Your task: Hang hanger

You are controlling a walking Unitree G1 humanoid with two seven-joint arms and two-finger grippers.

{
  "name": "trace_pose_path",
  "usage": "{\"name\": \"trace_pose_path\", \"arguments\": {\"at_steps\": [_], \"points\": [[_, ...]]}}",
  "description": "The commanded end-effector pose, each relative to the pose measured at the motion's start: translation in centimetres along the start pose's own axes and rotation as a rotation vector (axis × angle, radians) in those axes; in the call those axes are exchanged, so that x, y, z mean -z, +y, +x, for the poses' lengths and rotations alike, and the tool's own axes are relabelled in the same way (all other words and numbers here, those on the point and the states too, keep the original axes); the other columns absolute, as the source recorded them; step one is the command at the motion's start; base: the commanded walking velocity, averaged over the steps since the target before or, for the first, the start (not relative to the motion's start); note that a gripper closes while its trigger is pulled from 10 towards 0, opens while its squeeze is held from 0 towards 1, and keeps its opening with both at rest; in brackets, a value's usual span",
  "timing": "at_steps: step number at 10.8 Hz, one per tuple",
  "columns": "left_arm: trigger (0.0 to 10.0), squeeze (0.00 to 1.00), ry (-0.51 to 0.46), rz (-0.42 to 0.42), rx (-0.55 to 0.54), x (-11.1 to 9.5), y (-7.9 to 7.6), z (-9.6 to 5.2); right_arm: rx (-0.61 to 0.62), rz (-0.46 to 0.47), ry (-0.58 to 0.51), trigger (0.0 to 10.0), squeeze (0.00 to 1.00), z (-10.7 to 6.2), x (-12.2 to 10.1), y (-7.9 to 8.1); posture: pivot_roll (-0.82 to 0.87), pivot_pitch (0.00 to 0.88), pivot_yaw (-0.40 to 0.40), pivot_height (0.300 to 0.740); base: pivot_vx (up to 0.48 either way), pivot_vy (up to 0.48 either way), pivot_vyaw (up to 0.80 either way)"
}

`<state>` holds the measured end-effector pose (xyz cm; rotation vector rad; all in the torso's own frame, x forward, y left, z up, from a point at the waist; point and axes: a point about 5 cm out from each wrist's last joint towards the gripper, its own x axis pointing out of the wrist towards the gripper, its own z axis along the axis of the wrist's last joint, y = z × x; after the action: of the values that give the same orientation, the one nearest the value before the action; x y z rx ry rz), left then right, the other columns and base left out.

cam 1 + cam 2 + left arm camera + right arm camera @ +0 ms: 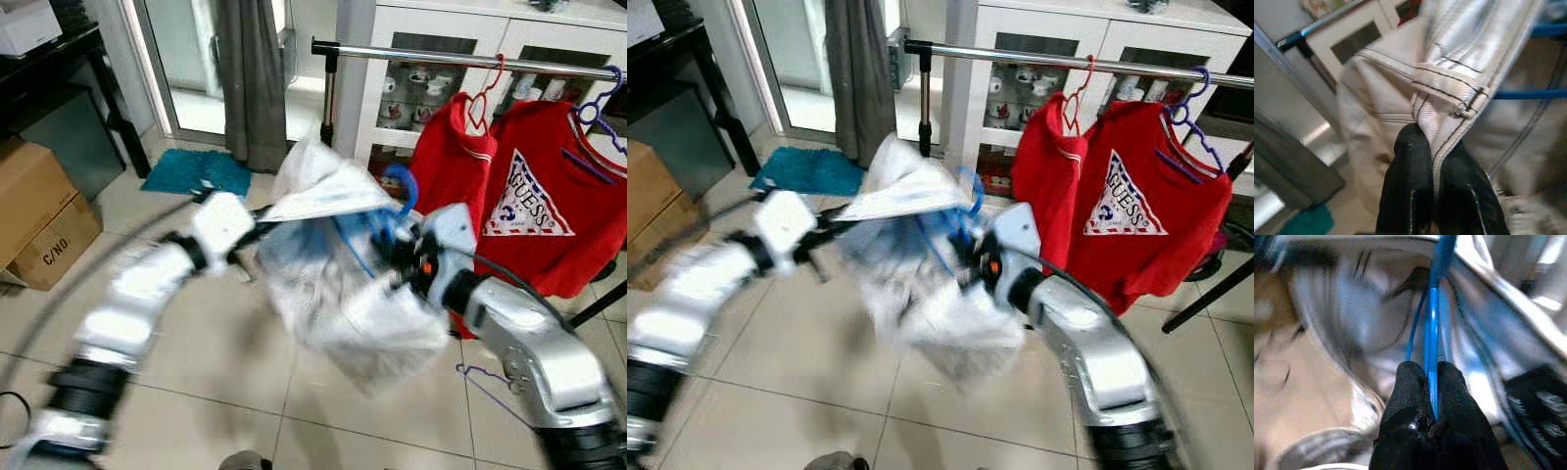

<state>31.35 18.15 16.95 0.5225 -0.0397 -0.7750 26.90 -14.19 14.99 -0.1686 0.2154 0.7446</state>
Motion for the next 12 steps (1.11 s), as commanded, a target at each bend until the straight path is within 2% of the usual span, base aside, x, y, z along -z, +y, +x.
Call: {"name": "trace_pose_path", "arguments": {"at_steps": [1,3,4,6,7,8,9,10,12], "points": [[0.0,0.00,-0.028,0.021,-0.069,-1.5,2.5,-1.1,-0.037,-0.077,-0.030,0.0,0.00,-0.5,-1.0,-0.2,-0.07,0.000,-0.007,0.740,0.000,0.000,0.00],[0.0,0.00,0.037,0.046,-0.176,-2.1,6.8,-2.8,-0.214,-0.208,0.057,0.0,0.00,-1.7,-0.6,0.4,-0.07,0.000,0.001,0.740,0.000,0.000,0.00],[0.0,0.00,0.069,0.078,-0.207,-2.2,8.0,-3.2,-0.261,-0.237,0.080,0.0,0.00,-2.1,-0.4,0.5,-0.07,0.000,0.003,0.740,0.000,0.000,0.00],[0.0,0.00,0.203,0.183,-0.314,-2.3,11.3,-4.6,-0.356,-0.254,0.099,0.0,0.00,-2.8,-0.2,0.9,-0.08,0.000,0.005,0.740,0.000,0.000,0.00],[0.0,0.00,0.228,0.162,-0.363,-2.0,12.2,-5.2,-0.361,-0.244,0.099,0.0,0.00,-2.9,-0.1,0.8,-0.08,0.000,0.005,0.740,0.000,0.000,0.00],[0.0,0.00,0.227,0.072,-0.459,-1.3,13.5,-5.9,-0.366,-0.189,0.062,0.0,0.00,-3.3,0.0,0.7,-0.08,0.000,0.006,0.740,0.000,0.000,0.00],[0.0,0.00,0.183,-0.044,-0.446,-0.5,13.0,-5.4,-0.315,-0.054,-0.072,0.0,0.00,-3.1,-0.6,0.5,-0.08,0.000,0.010,0.740,0.000,0.000,0.00],[0.0,0.00,0.133,-0.171,-0.382,0.6,11.2,-3.9,-0.177,0.088,-0.226,0.0,0.00,-2.6,-1.6,-0.4,-0.07,0.000,0.011,0.740,0.000,0.000,0.00],[0.0,0.00,0.060,-0.307,-0.265,1.8,6.2,-0.9,0.121,0.313,-0.367,0.0,0.00,-0.9,-1.6,-1.6,-0.07,0.000,0.008,0.740,0.000,0.000,0.00]]}}
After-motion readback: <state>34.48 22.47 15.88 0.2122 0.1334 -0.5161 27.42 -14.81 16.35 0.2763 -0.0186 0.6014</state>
